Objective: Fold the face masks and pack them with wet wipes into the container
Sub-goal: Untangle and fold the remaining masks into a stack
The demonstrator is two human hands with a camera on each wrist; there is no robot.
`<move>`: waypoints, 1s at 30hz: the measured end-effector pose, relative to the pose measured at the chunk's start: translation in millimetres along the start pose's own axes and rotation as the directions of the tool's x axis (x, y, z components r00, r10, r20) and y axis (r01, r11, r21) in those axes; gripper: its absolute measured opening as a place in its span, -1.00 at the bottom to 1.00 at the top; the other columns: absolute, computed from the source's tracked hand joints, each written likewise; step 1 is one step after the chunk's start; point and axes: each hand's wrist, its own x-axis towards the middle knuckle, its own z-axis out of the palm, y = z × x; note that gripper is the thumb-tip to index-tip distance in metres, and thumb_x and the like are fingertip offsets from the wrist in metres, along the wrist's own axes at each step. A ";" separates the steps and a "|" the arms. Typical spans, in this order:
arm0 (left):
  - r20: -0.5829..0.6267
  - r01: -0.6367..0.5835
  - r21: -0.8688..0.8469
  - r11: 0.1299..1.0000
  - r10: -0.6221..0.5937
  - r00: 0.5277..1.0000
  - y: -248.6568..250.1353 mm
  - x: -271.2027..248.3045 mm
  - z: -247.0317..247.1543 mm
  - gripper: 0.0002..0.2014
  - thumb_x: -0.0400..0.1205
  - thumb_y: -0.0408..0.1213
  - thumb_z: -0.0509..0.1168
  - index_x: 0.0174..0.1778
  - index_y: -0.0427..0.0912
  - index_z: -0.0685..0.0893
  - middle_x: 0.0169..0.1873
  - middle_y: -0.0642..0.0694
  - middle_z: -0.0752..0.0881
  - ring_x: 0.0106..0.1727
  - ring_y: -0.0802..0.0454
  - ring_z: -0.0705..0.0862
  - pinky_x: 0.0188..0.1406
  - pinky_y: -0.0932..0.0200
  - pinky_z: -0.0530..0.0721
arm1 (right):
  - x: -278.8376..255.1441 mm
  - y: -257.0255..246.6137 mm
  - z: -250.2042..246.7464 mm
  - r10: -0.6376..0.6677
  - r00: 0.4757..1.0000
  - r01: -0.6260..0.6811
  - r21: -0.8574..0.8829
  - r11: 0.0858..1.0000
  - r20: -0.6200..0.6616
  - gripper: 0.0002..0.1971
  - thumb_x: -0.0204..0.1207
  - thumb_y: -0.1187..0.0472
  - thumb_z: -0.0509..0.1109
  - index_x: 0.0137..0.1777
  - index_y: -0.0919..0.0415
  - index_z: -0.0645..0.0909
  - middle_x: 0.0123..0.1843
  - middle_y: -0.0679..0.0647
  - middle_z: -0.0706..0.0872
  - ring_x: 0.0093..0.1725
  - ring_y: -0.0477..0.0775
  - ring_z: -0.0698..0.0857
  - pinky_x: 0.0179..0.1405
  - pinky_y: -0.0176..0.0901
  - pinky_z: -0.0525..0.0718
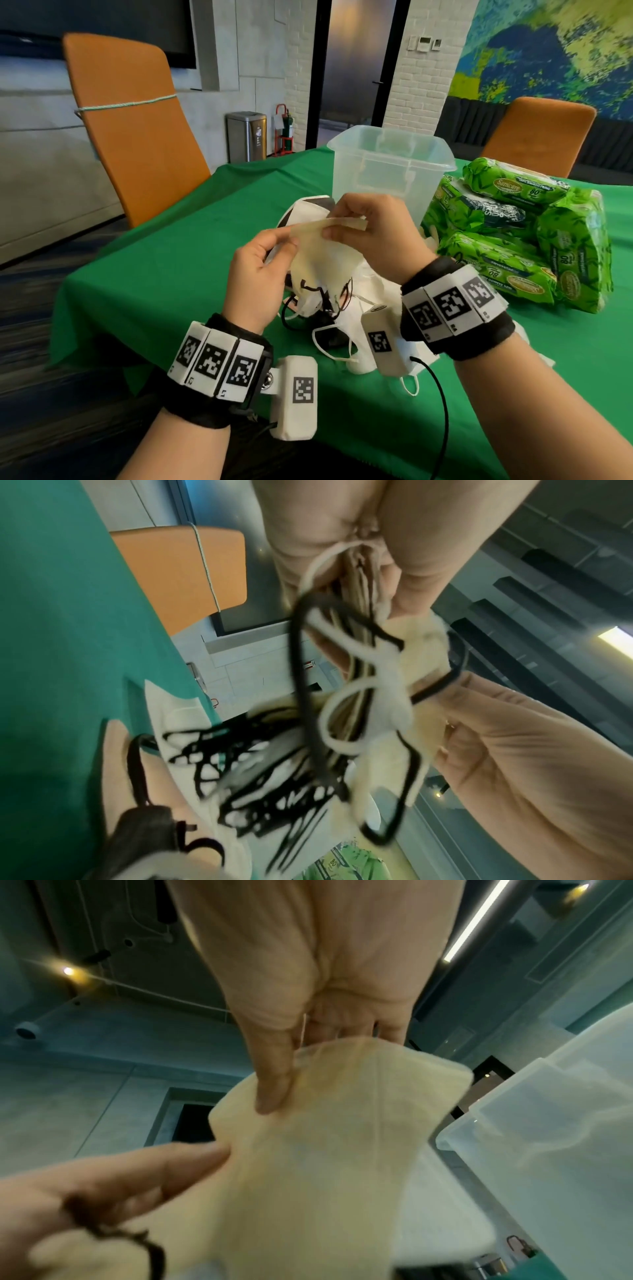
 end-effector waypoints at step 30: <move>0.061 0.105 -0.169 0.980 -0.096 0.994 0.9 0.4 -2.9 -0.26 0.37 0.54 0.02 0.17 0.10 0.73 0.27 -0.12 0.68 0.39 -0.12 0.55 0.45 -0.31 0.37 | 1.7 -4.2 -18.8 -0.040 0.939 -0.178 0.584 0.792 0.340 -0.85 0.36 0.45 0.37 -0.20 0.20 0.53 -0.35 -0.16 0.69 -0.32 -0.22 0.64 -0.24 -0.42 0.59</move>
